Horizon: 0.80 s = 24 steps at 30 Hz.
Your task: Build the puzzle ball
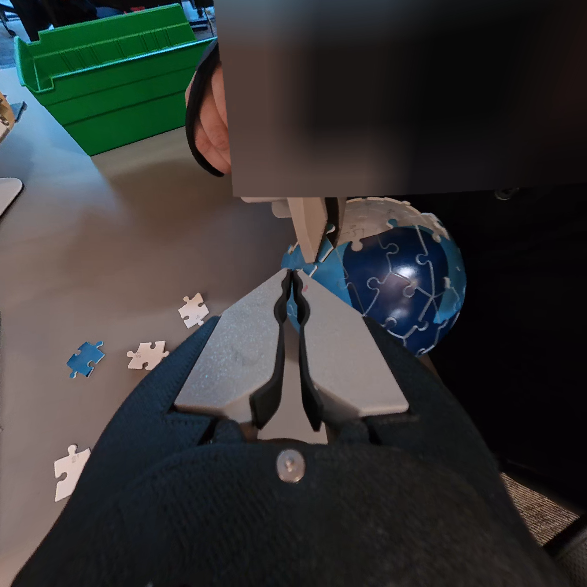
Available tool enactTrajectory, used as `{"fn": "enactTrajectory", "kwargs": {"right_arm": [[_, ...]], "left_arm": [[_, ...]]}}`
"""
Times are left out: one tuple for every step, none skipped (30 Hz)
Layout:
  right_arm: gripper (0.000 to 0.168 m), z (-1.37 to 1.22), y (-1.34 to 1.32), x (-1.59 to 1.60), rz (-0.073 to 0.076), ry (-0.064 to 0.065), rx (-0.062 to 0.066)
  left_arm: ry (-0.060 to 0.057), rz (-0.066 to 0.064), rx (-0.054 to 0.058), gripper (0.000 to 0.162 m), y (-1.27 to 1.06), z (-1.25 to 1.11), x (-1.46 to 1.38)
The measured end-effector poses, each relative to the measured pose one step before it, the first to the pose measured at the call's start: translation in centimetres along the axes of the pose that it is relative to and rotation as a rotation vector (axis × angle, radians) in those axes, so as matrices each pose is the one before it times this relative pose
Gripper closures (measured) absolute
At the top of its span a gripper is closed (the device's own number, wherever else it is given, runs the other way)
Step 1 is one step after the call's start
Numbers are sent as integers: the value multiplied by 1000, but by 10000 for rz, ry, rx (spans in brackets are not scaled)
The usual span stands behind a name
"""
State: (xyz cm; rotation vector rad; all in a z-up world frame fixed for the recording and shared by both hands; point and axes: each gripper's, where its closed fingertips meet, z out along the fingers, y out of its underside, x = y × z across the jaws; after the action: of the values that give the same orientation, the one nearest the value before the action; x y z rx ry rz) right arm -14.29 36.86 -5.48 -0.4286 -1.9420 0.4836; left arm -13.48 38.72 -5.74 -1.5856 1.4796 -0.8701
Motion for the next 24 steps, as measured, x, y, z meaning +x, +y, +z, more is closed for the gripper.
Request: {"fn": "enactTrajectory", "kwargs": {"right_arm": [[160, -31, -10, 48, 25, -10, 19], [160, -27, 12, 46, 12, -16, 6], [161, -44, 16, 73, -3, -7, 0], [163, -88, -3, 87, -3, 8, 25], [164, -93, -26, 61, 30, -10, 47], [165, -68, -21, 27, 47, -16, 43], [165, -38, -14, 0, 33, -15, 33], [165, -14, -1, -26, 14, -4, 18], [164, -9, 9, -40, 7, -4, 13], [164, -1, 2, -46, 14, -17, 19], [163, -5, 6, -57, 40, -37, 33], [162, 3, -12, -55, 40, -41, 35], [161, -1, -3, -40, -3, -17, 17], [161, 11, 15, -16, -33, 5, -13], [161, 12, 6, 3, -42, 13, -24], [161, 8, -8, -18, -35, 8, -19], [161, 6, 3, -17, -14, -1, -6], [161, -2, -13, -19, 6, -8, 10], [160, -11, -8, -24, 9, -11, 12], [160, 3, -15, -12, -8, 0, 9], [161, 7, -10, -6, -20, 3, 9], [161, 0, -14, -13, -19, -3, 2], [161, -6, -24, 2, -8, -6, -2], [161, -21, -27, 28, 7, 5, 5]], "left_arm": [[31, 17, 15, 162, -47, -6, 60], [-15, 34, 9, 162, -20, -24, -8], [14, 17, 10, 162, -5, -12, 25], [39, 0, 9, 162, 15, -3, 64], [-2, 4, 17, 162, 8, -6, -7], [2, -5, -6, 162, 34, 11, -12], [8, -9, -17, 162, 41, 2, -31], [13, -5, -17, 162, 50, 5, -18], [14, -2, -5, 162, 29, -1, -10], [10, -2, -12, 162, 47, 0, -24], [13, -6, -10, 162, 35, 20, -26], [7, -6, -10, 162, 35, 19, -24], [-7, -9, -17, 162, 23, 35, -40], [-10, 11, 2, 162, -25, 22, -10], [0, 31, 35, 162, -79, -8, 37], [3, 38, 57, 162, -133, -17, 65], [-29, 60, 79, 162, -177, -22, 33], [-18, 57, 78, 162, -177, -20, 29], [29, 12, 33, 162, -92, -3, 80], [11, -18, -4, 162, -12, 13, -1], [8, -21, -2, 162, 12, 28, -2], [12, -18, 9, 162, 6, 18, -10], [19, -17, 6, 162, 5, 1, 18], [12, 0, -17, 162, 23, 11, 18]]}}
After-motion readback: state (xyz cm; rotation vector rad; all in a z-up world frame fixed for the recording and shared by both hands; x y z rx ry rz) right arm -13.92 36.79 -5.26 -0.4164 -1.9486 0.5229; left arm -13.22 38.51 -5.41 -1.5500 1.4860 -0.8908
